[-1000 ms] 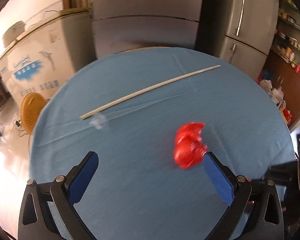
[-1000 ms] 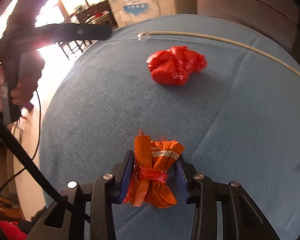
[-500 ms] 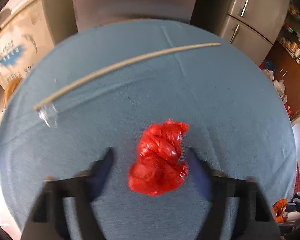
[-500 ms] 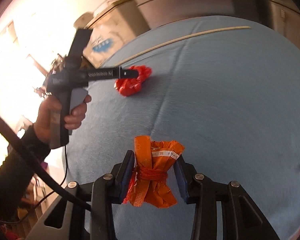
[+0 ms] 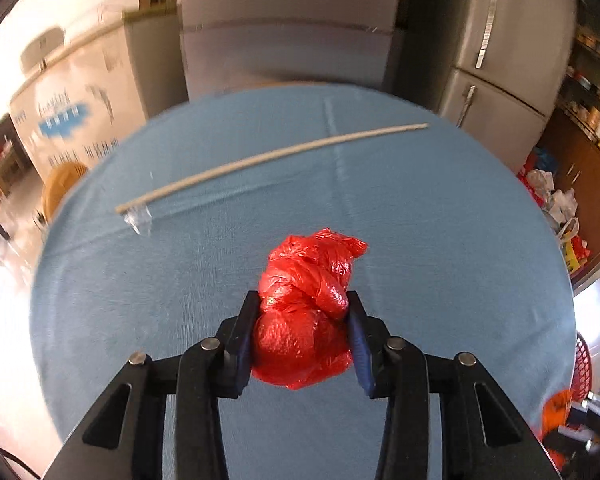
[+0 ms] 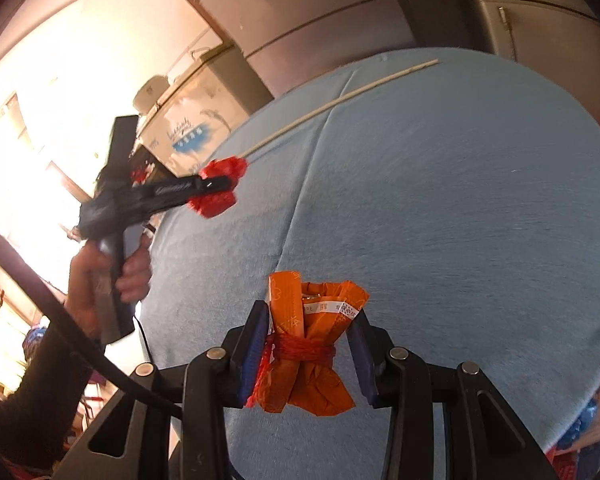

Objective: Collect trash
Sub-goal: 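Grasp the red plastic bag with the left tool while the right tool grasps the orange wrapper, then carry the red bag and orange wrapper over the red basket with both tools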

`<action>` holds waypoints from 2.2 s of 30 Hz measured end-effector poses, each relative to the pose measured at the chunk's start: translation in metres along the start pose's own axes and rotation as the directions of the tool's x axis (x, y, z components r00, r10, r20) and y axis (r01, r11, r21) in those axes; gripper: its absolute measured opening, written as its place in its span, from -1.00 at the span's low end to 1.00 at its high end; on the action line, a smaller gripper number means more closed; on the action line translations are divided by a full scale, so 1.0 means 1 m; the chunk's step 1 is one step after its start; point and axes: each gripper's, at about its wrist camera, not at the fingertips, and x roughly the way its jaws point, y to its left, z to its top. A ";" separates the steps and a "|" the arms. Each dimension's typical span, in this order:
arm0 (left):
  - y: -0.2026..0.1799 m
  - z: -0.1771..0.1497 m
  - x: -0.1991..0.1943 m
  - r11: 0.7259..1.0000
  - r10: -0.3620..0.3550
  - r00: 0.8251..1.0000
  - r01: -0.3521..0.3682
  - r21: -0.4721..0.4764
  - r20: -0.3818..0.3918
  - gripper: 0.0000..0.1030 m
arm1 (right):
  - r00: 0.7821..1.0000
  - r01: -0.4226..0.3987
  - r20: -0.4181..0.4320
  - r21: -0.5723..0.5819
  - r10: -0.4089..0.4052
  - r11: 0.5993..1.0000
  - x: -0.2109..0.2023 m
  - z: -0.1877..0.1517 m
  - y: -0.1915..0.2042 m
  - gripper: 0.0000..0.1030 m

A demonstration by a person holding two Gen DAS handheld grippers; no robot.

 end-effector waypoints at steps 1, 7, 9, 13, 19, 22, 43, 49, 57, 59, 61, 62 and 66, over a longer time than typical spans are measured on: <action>-0.011 -0.005 -0.013 1.000 0.018 1.000 -0.018 0.019 0.022 -0.17 | 1.000 0.001 0.013 0.002 -0.001 1.000 -0.002 -0.001 0.000 -0.18; -0.061 -0.027 -0.058 0.990 0.080 0.991 -0.091 0.106 0.106 -0.17 | 0.996 0.014 0.092 0.041 -0.018 0.999 -0.035 -0.003 -0.012 -0.18; -0.074 -0.031 -0.070 0.988 0.080 0.988 -0.096 0.124 0.129 -0.17 | 0.993 0.019 0.113 0.054 -0.025 0.998 -0.045 -0.005 -0.017 -0.18; -0.093 -0.039 -0.087 0.983 0.081 0.983 -0.106 0.148 0.166 -0.17 | 0.988 0.023 0.148 0.072 -0.033 0.997 -0.069 -0.011 -0.022 -0.18; -0.119 -0.052 -0.101 0.978 0.078 0.977 -0.113 0.174 0.199 -0.17 | 0.981 0.020 0.191 0.091 -0.038 0.996 -0.096 -0.020 -0.031 -0.18; -0.131 -0.057 -0.108 0.980 0.073 0.974 -0.111 0.168 0.213 -0.17 | 0.978 0.030 0.202 0.094 -0.048 0.995 -0.108 -0.024 -0.034 -0.18; -0.221 -0.070 -0.124 0.961 -0.029 0.976 -0.032 0.274 0.215 -0.17 | 0.942 0.073 0.310 0.189 -0.130 0.979 -0.190 -0.050 -0.075 -0.18; -0.241 -0.072 -0.127 0.949 -0.052 0.974 -0.020 0.314 0.219 -0.17 | 0.932 0.080 0.328 0.220 -0.151 0.972 -0.203 -0.056 -0.087 -0.18; -0.262 -0.075 -0.134 0.937 -0.074 0.972 -0.009 0.349 0.223 -0.17 | 0.917 0.092 0.356 0.247 -0.179 0.965 -0.221 -0.061 -0.097 -0.18; -0.267 -0.076 -0.135 0.933 -0.078 0.971 -0.008 0.360 0.224 -0.17 | 0.913 0.097 0.363 0.251 -0.187 0.963 -0.225 -0.062 -0.097 -0.18; -0.274 -0.077 -0.136 0.927 -0.085 0.971 -0.006 0.375 0.225 -0.17 | 0.909 0.099 0.368 0.258 -0.193 0.961 -0.228 -0.064 -0.098 -0.18; -0.277 -0.077 -0.136 0.925 -0.089 0.971 -0.002 0.379 0.223 -0.17 | 0.907 0.105 0.371 0.261 -0.200 0.960 -0.230 -0.065 -0.098 -0.18; -0.288 -0.078 -0.138 0.916 -0.103 0.969 0.005 0.401 0.223 -0.17 | 0.901 0.112 0.378 0.274 -0.214 0.955 -0.235 -0.067 -0.102 -0.18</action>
